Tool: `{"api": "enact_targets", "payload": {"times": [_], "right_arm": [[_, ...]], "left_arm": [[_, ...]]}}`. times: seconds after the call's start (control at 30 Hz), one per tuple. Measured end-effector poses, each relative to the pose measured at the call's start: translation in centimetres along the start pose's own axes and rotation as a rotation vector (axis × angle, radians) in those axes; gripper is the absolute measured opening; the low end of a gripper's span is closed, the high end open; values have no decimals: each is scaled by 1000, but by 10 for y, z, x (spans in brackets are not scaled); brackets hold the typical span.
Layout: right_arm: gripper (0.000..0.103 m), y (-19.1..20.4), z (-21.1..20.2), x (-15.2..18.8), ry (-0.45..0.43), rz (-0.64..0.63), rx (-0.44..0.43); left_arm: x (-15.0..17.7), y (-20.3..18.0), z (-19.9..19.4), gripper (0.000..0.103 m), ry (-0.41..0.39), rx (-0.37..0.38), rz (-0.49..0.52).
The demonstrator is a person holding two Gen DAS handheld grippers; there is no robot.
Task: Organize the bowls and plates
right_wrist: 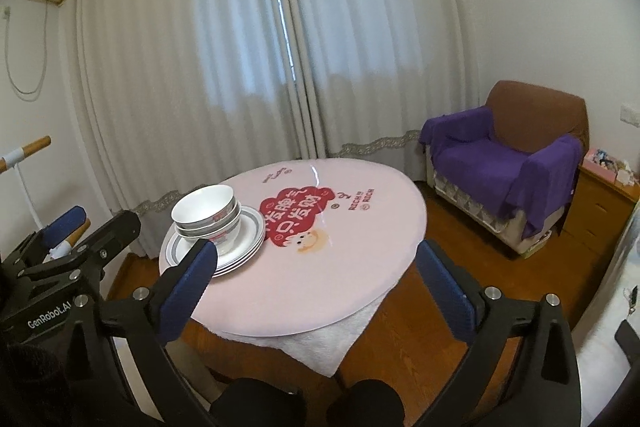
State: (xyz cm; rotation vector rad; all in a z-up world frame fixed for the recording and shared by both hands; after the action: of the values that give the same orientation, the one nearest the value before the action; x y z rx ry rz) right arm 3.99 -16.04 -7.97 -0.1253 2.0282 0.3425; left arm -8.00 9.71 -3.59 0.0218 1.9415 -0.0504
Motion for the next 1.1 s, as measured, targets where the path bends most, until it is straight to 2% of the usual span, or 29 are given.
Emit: {"api": "enact_targets", "payload": {"times": [0.23,0.27,0.5,1.1], "right_arm": [[103,-10,-14,6,-12,5,5],[103,-12,-15,7,-14,10,-1],[103,-18,-22,8,-30,23,-4],[103,-19,-33,7,-69,12,-8]], "left_arm": [[9,-13,-8,102,-17,-14,17],[4,-16,1,102,-20,-15,22],[6,-25,-7,102,-68,-21,30],[12,-29,1,102,-90,-14,42]]}}
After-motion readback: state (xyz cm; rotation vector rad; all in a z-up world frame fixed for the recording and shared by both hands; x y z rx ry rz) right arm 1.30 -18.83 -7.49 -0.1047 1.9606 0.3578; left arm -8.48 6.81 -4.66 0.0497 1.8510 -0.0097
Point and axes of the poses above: each gripper's, at about its wrist camera, not at the fingertips, and z roughly the way its jaws point, y to its left, x to its underside, the point moved 4 cm from there along z, roughly the way its jaws point, and after that the axes turned 2 degrees about y, right-handed, at the moved point
